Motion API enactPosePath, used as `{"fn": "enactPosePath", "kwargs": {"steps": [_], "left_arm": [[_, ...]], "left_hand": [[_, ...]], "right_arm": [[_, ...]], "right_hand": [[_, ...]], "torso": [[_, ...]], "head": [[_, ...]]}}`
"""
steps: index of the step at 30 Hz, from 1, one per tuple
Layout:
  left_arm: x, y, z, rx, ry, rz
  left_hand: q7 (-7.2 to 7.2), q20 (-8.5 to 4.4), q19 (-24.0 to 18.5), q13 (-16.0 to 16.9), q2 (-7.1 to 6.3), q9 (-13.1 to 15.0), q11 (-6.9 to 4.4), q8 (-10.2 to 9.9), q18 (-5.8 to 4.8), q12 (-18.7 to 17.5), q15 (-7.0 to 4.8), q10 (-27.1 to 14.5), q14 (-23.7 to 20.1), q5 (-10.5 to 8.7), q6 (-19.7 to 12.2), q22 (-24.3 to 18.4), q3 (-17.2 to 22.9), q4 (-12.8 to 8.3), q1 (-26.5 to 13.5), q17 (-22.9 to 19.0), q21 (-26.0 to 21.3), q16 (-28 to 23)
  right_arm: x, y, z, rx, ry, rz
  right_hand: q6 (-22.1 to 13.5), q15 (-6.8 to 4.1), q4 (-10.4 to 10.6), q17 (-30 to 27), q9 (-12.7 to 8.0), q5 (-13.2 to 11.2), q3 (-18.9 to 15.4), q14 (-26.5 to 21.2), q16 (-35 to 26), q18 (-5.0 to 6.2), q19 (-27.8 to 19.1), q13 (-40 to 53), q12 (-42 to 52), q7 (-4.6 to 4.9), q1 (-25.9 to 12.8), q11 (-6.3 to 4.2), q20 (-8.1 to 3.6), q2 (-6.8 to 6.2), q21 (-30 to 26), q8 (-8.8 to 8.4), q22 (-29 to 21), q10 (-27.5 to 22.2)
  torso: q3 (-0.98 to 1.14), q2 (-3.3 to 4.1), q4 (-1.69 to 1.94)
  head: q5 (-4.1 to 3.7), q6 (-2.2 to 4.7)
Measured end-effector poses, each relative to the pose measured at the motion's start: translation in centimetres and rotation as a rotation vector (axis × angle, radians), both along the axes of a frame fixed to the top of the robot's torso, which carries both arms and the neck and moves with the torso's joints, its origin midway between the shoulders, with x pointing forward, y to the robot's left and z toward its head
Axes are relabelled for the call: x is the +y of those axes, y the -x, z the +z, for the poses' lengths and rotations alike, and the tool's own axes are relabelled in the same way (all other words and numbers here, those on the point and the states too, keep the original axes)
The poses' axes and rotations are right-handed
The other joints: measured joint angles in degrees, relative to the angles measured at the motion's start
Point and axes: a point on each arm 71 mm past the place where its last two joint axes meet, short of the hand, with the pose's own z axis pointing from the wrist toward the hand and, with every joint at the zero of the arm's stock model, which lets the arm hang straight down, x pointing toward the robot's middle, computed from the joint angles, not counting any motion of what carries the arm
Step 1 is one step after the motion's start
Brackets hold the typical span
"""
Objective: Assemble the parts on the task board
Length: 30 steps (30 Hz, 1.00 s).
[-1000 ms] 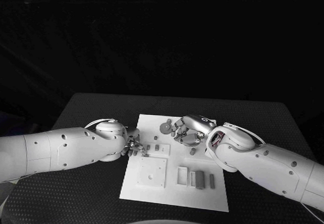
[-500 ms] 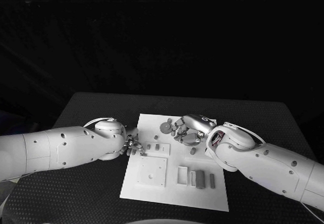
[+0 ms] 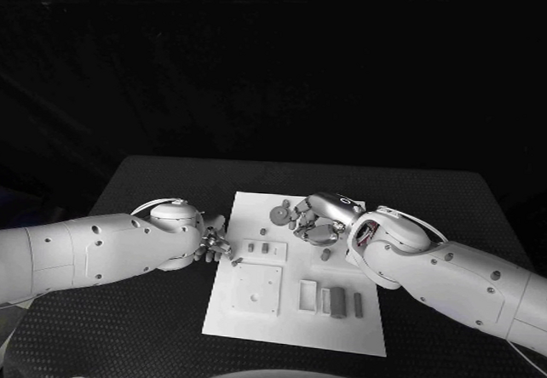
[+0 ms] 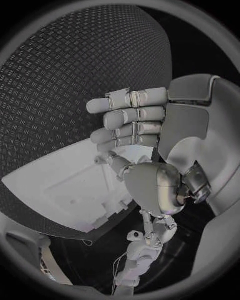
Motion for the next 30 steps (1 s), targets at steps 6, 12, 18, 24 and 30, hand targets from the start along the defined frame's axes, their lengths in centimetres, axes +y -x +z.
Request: {"fn": "enactPosePath", "kwargs": {"steps": [6, 12, 18, 24, 30], "left_arm": [[0.8, 0.2, -0.1, 0.001, -0.003, 0.013], [1.2, 0.2, -0.1, -0.006, 0.002, 0.024], [1.4, 0.1, 0.1, -0.037, 0.03, 0.048], [1.5, 0.0, 0.3, -0.059, 0.074, 0.081], [1.0, 0.0, 0.3, -0.055, 0.1, 0.082]], "left_hand": [[0.0, 0.0, 0.0, -0.01, 0.0, -0.06, 0.0, 0.0, 0.0, 0.0, 0.0, 0.0, 0.0, 0.0, 0.0, 0.02, 0.0, 0.0, 0.0, -0.06, 0.0, 0.0], [0.0, 0.01, 0.0, -0.01, -0.27, -0.13, 0.0, 0.0, 0.0, 0.0, 0.0, 0.0, 0.0, -0.01, 0.0, 0.05, 0.0, 0.0, 0.18, -0.19, -0.22, 0.0], [0.93, 0.44, -0.87, -0.63, -2.89, -1.08, 0.81, -0.95, 0.0, -1.28, 0.7, -1.51, -1.44, -1.5, -2.08, -0.08, 0.7, 1.77, -1.91, -1.29, -2.04, -0.94], [2.17, 1.13, -2.4, -1.24, -7.33, -1.95, 1.43, -2.32, 0.0, -2.66, 1.04, -3.5, -3.26, -2.62, -4.22, -0.6, 0.06, 5.0, -5.68, -2.1, -3.68, -2.04], [2.15, 1.03, -2.68, -1.2, -7.69, -1.95, 1.42, -2.32, -0.01, -2.67, 1.0, -3.91, -3.69, -2.62, -4.61, -0.69, -3.54, 2.32, -7.71, -2.09, -4.21, -2.04]], "right_arm": [[0.0, 0.0, 0.0, 0.0, 0.0, -0.001], [-0.1, 0.0, 0.0, 0.0, 0.001, -0.002], [-0.1, 0.0, 0.0, 0.0, 0.001, -0.002], [-0.1, -0.1, -0.1, 0.0, 0.002, -0.003], [-0.1, -0.1, -0.1, 0.001, 0.002, -0.004]], "right_hand": [[0.0, 0.0, 0.0, 0.0, 0.0, 0.0, 0.0, 0.0, 0.0, 0.0, 0.0, 0.0, 0.0, 0.0, 0.0, 0.0, 0.0, 0.0, 0.0, 0.0, 0.0, 0.0], [0.0, 0.0, 0.0, 0.01, -0.01, 0.0, 0.0, 0.0, 0.0, 0.0, 0.0, 0.0, 0.0, 0.0, 0.0, 0.0, 0.0, 0.0, 0.0, 0.0, 0.05, 0.0], [0.0, 0.0, 0.0, 0.04, 0.05, 0.0, 0.0, 0.0, 0.0, 0.0, 0.0, -0.01, 0.0, 0.0, 0.01, 0.0, 0.0, -0.01, 0.0, 0.0, 0.05, 0.0], [0.0, 0.0, 0.0, 0.04, 0.05, 0.0, 0.0, 0.0, -0.03, 0.0, 0.0, -0.01, 0.0, 0.0, 0.01, 0.0, 0.0, 0.0, 0.0, 0.0, 0.05, 0.0], [0.0, 0.0, 0.0, 0.04, 0.04, 0.0, 0.0, 0.0, -0.23, 0.0, 0.0, 0.04, 0.0, 0.0, 0.01, 0.0, 0.0, -0.01, -0.22, 0.0, 0.1, 0.0]], "torso": [[0.0, 0.0, 0.02], [-0.02, 0.01, 0.02], [-0.02, 0.01, 0.02], [-0.02, 0.01, 0.0], [0.01, 0.01, -0.03]], "head": [[-0.08, -0.01], [-0.16, -0.01], [-0.13, 0.02], [-0.16, 0.12], [-0.19, 0.08]]}}
